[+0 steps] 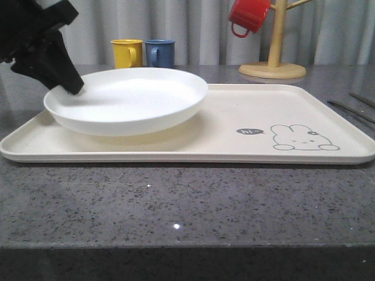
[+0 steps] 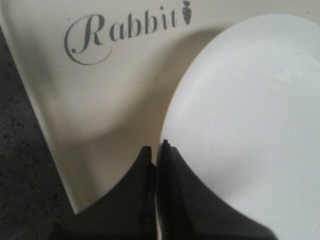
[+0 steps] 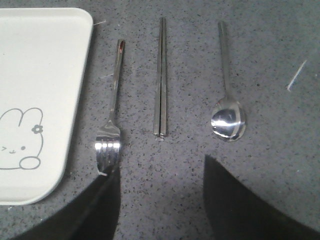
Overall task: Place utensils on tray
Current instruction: 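Release the plate on the tray and raise the left gripper away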
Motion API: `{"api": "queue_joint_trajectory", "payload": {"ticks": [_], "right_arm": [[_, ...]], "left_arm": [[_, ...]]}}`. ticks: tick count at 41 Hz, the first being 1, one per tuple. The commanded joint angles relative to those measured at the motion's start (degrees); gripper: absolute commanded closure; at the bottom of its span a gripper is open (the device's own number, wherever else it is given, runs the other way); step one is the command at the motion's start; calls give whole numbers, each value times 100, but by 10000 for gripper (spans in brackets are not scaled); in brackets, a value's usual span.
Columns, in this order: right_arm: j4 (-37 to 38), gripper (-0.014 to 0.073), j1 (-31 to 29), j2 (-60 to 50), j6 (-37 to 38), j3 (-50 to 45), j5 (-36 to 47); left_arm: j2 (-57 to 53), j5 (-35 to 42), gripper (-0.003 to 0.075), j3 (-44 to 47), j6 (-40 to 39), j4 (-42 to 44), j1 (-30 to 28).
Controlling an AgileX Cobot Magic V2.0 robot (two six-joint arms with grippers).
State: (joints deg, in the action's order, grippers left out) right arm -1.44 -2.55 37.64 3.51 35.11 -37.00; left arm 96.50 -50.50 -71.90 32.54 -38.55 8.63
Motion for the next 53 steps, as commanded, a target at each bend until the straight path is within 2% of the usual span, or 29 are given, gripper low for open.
{"api": "queue_joint_trajectory", "payload": {"ticks": [1, 6, 12, 17, 23, 26, 29, 35, 41, 46, 53], "right_arm": [[58, 183, -28, 25, -6, 164, 339], [58, 183, -28, 25, -6, 164, 339], [58, 183, -28, 25, -6, 164, 339], [58, 183, -28, 25, -6, 164, 339], [58, 183, -28, 25, -6, 164, 339], [58, 183, -28, 25, -6, 164, 339], [58, 183, -28, 25, -6, 164, 339], [10, 183, -28, 25, -6, 164, 339], [-51, 183, -28, 25, -6, 164, 340], [-97, 183, -28, 25, -6, 211, 195], [-136, 183, 157, 427, -122, 706, -787]], "left_arm": [[-79, 244, 738, -195, 14, -300, 52], [20, 333, 689, -198, 14, -286, 52], [22, 310, 463, -209, 14, -256, 52], [-119, 251, 337, -263, 14, -157, -11], [-702, 160, 330, -377, 14, -53, -48], [-1103, 120, 330, -352, 14, 234, 153], [-1502, 88, 330, -260, 14, 608, 501], [-2537, 200, 331, 278, -275, 1486, 1560], [-3557, 374, 332, 1019, -1126, 2616, 2448], [-4200, 388, 332, 1431, -1664, 3117, 2633], [-4858, 413, 332, 1794, -2014, 3384, 2633]]}}
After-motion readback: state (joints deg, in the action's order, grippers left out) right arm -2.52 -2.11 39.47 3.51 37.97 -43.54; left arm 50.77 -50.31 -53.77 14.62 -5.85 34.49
